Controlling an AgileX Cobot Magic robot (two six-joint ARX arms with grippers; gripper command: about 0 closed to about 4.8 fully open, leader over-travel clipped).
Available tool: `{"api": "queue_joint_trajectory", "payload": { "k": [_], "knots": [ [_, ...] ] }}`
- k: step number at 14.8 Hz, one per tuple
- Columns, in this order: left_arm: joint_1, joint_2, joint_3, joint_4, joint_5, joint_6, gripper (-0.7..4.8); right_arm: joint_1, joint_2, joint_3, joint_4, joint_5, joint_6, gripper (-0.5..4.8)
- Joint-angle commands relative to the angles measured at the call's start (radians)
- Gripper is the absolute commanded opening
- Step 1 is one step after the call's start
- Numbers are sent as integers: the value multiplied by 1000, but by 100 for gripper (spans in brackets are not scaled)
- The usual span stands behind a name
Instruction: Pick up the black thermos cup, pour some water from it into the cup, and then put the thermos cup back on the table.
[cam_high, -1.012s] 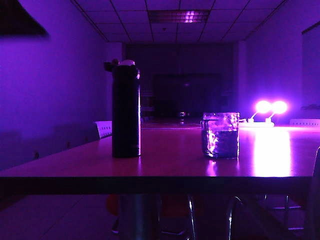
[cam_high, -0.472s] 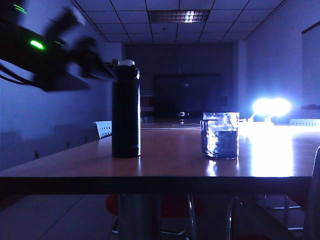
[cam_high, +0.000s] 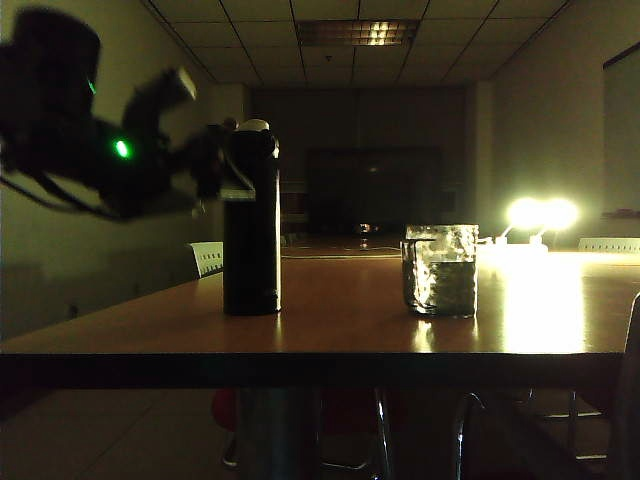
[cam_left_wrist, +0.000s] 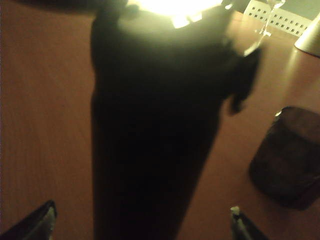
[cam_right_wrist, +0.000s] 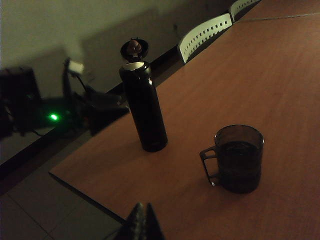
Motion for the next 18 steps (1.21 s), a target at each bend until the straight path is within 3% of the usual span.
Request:
{"api": "queue_joint_trajectory", "payload": {
  "k": [1, 5, 10, 12, 18],
  "knots": [
    [-2, 101, 89, 21, 78, 1, 479, 0, 0, 6, 13, -9, -3, -1],
    [-2, 195, 164, 56, 77, 2, 479, 0, 0, 6, 12, -10, -3, -1],
    [-7, 208, 170, 92, 79, 4, 479, -1, 1, 6, 10, -10, -3, -1],
    [-8, 208, 174, 93, 132, 5, 479, -1, 1, 6, 10, -9, -3, -1],
    [-29, 230, 187, 111, 118, 17, 479, -1, 1, 6, 10, -10, -3, -1]
  ]
}}
